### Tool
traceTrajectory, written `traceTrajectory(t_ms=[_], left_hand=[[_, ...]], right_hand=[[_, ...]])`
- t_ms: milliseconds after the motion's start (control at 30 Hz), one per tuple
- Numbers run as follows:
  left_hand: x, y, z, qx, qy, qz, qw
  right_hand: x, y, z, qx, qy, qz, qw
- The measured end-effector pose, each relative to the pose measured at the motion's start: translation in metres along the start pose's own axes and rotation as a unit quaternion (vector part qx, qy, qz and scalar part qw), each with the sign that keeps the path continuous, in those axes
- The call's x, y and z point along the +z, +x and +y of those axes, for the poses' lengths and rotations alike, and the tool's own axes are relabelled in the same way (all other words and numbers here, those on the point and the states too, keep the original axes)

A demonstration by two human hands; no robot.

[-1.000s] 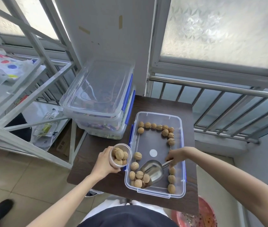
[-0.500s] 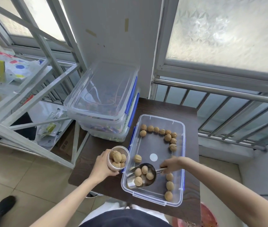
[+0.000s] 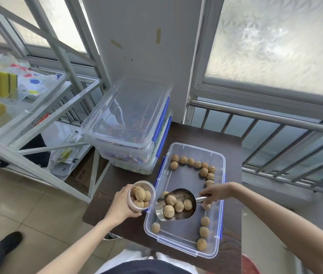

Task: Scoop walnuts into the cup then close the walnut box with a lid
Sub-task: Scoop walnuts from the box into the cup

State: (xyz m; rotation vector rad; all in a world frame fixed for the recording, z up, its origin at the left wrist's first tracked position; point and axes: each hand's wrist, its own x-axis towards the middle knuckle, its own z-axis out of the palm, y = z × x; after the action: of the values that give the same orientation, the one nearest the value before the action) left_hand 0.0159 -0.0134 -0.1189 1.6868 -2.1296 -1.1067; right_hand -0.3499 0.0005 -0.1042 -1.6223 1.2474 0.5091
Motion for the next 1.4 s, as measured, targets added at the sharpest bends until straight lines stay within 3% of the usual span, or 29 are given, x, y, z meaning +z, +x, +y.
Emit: traceTrajectory(t_ms=[300,700,933,1400], left_hand=[[-0.001,-0.004,0.008,-0.03,0.041,0.003,0.999],[-0.005,-0.003,0.018,-0.059,0.031,0.012,0.998],[-0.006,-0.004,0.024,-0.056,0.085,-0.002,0.995],[-0.009,0.006,0.017,-0.047,0.073,0.005,0.996]], right_hand=[[-0.031,-0.044,-0.004,-0.03,0.041,0.069,0.996],[-0.044,-0.058,-0.014,-0.033,0.004,0.073,0.997],[-0.046,-0.067,-0.034,-0.017,0.02,0.072,0.997],[-0.068,-0.082,-0.109,0.019,-0.122,0.117,0.986]])
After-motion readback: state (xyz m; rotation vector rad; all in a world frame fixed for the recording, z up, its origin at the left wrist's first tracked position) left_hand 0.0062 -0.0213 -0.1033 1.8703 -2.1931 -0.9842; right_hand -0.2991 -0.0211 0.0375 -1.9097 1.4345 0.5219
